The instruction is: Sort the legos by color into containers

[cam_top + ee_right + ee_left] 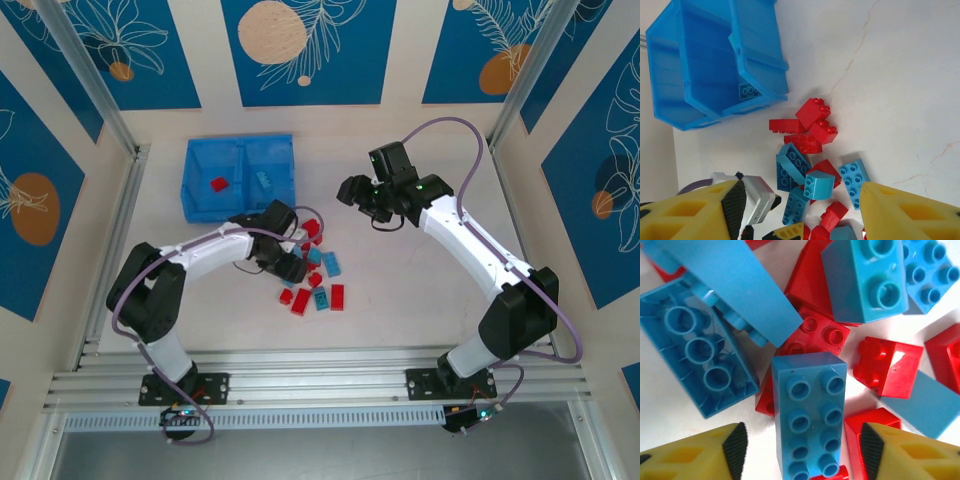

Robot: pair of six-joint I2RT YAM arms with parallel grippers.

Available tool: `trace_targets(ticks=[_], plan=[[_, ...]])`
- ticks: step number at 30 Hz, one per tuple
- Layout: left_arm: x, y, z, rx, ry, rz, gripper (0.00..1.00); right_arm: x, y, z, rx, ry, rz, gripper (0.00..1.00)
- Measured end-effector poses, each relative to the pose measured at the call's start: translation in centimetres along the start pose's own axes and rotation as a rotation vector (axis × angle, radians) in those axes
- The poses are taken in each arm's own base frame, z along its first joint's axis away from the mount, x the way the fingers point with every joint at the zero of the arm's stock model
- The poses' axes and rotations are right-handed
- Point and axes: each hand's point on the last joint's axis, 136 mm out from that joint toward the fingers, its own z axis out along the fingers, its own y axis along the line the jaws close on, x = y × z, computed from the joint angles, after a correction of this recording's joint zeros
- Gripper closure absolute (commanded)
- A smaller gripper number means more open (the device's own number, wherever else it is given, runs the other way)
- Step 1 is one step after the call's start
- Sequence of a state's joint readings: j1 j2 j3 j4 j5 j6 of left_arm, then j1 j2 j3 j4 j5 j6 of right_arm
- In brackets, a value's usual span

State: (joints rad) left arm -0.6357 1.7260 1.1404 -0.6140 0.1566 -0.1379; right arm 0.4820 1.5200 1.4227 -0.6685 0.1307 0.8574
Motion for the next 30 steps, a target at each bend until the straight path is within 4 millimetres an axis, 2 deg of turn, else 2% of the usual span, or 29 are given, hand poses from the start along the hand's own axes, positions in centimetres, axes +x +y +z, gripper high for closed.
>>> trace_targets(ticks=[5,12,15,18,21,24,27,30], plan=[[0.5,0.2,1.5,-0.003,0.039,0.025,0.56,0.2,-0.2,0.0,0.008,0.007,0.013,0.36],[0.2,0.0,1.3,-0.001,0.029,0.067,0.71,0.3,-0.3,-0.1,0.011,0.005,0.041,0.36],[-0.2,-0.1,0.4,0.0,0.003,0.071,0.72,0.5,-0.4,-0.4,0.016,0.004,0.049,0.36],[-1.3,-0.5,-1.9,-0.009,-0.065,0.074,0.72,0.7,-0.3,-0.5,0.016,0.001,0.05,0.36],[-4.3,-0.3,-5.8,-0.05,-0.184,0.059,0.71,0.7,-0.2,-0.5,0.017,0.001,0.049,0.36],[-8.7,0.7,-10.4,-0.118,-0.328,0.015,0.71,0.6,-0.2,-0.5,0.016,0.0,0.049,0.36],[-13.5,3.9,-14.4,-0.206,-0.441,-0.094,0.71,0.7,-0.2,-0.5,0.015,0.001,0.049,0.36],[-17.1,8.4,-16.1,-0.297,-0.504,-0.226,0.71,0.7,-0.2,-0.5,0.016,0.002,0.045,0.36]])
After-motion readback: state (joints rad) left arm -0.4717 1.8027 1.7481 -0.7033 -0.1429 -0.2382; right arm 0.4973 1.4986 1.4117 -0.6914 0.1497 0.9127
